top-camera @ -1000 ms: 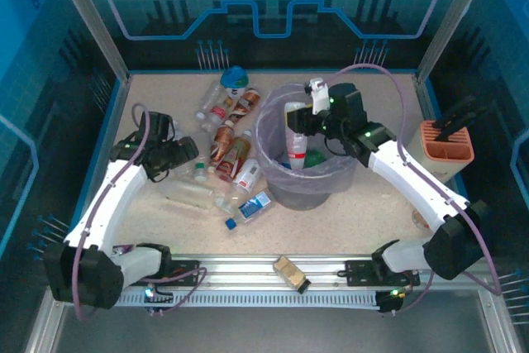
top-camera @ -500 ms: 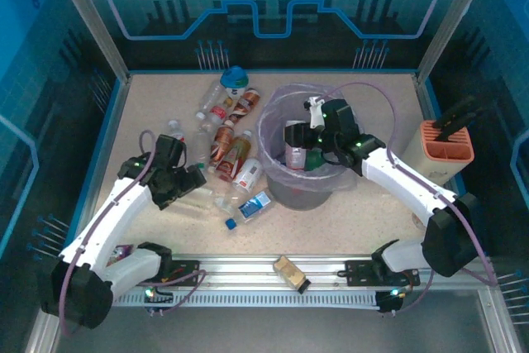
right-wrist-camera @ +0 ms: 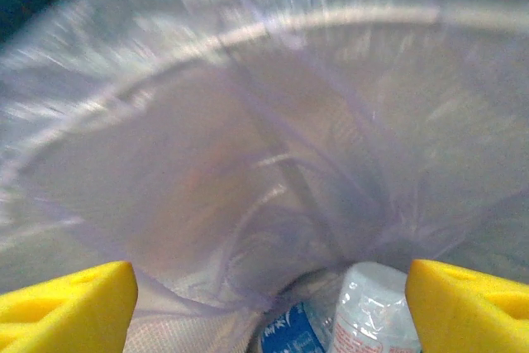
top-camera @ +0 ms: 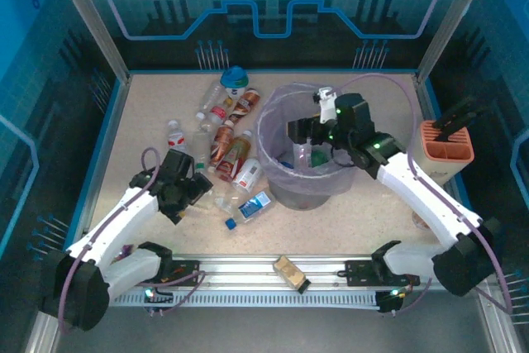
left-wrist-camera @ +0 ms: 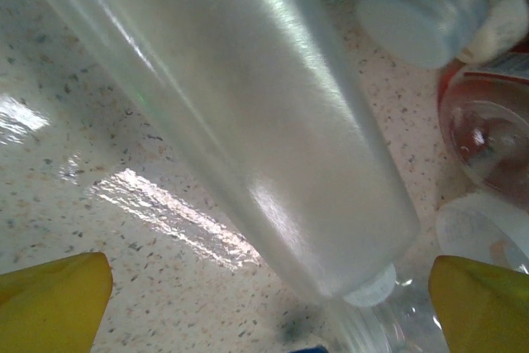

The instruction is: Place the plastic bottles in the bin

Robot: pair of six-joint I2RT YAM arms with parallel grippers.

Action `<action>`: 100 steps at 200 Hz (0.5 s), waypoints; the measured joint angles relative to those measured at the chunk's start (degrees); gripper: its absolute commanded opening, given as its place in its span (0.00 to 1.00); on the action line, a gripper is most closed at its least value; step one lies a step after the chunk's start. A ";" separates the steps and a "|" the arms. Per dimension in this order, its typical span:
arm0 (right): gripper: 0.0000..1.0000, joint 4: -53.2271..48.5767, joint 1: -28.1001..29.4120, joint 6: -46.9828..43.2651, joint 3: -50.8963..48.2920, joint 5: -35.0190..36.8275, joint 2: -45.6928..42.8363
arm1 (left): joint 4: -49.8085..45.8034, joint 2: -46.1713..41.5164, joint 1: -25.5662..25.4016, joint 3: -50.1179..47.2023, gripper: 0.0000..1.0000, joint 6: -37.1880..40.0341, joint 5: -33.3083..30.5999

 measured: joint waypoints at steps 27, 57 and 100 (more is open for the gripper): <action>0.85 -0.92 -2.16 0.13 2.32 -2.45 -3.45 | 6.23 0.24 -0.11 -3.78 0.99 -3.58 0.74; 0.84 -1.55 -3.96 0.44 4.09 -4.44 -4.74 | 11.72 2.54 -1.11 -4.55 0.99 -5.35 0.98; 0.84 -3.23 -4.44 0.44 4.26 -4.87 -4.76 | 17.84 5.03 -1.42 -6.01 0.91 -7.06 1.20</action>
